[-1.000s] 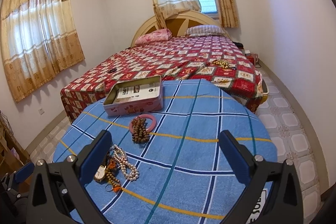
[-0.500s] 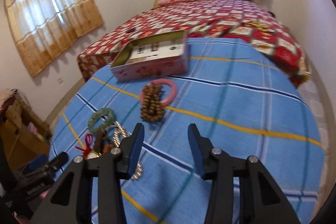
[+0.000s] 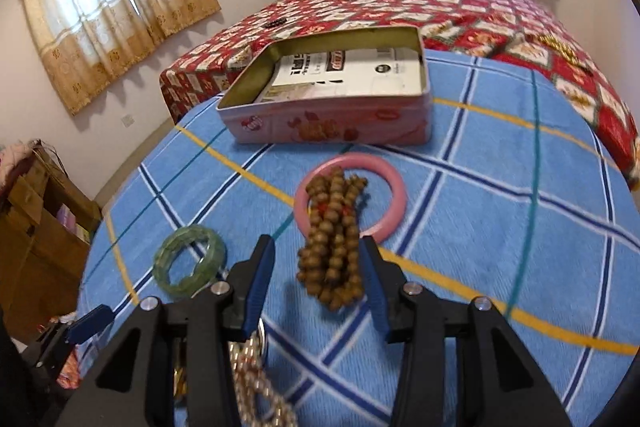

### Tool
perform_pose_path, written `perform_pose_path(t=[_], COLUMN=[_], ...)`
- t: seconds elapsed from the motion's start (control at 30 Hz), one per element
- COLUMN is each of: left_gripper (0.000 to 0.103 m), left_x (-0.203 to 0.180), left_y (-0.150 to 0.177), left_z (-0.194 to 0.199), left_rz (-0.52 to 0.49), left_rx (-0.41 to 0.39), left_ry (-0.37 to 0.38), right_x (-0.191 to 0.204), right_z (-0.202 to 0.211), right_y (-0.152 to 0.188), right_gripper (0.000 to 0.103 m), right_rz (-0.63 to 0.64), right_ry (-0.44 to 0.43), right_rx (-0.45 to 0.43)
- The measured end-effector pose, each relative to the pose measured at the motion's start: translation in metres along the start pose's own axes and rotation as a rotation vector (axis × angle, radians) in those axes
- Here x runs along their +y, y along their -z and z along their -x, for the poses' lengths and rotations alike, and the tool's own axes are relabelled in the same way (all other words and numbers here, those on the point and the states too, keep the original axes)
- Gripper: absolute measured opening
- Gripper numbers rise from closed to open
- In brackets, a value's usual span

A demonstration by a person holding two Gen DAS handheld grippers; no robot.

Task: Organize jewelry
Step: 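Grasp the brown bead bracelet with the right tool while the left tool grasps the red tassel, then carry the bead bracelet and red tassel into the pink tin with both tools and release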

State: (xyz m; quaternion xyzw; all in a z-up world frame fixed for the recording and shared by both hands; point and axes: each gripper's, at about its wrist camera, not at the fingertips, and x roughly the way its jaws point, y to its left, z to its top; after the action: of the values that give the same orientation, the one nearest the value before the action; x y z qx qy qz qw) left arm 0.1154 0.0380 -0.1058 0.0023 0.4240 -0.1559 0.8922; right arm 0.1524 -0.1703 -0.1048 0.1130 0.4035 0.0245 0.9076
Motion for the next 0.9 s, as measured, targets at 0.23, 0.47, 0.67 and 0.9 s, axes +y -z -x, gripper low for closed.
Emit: perform_pose_path(t=[0.23, 0.47, 0.67, 0.9], left_gripper=[0.079, 0.031, 0.009, 0.006], left_x=[-0.006, -0.015, -0.02, -0.006], left_y=[-0.002, -0.004, 0.0, -0.008], left_z=[-0.007, -0.012, -0.009, 0.024], left_rz=[-0.033, -0.076, -0.089, -0.074], left_rx=[0.022, 0.047, 0.044, -0.047], left_ry=[0.014, 0.083, 0.143, 0.208], right_x=[-0.004, -0.016, -0.036, -0.058], right_z=[0.002, 0.051, 0.052, 0.045], right_y=[0.001, 0.004, 0.014, 0.023], right_gripper=[0.018, 0.018, 0.018, 0.026], right_rz=[0.021, 0.01, -0.009, -0.056], right_ry=[-0.02, -0.085, -0.063, -0.03], right_rx=[-0.011, -0.121, -0.085, -0.015])
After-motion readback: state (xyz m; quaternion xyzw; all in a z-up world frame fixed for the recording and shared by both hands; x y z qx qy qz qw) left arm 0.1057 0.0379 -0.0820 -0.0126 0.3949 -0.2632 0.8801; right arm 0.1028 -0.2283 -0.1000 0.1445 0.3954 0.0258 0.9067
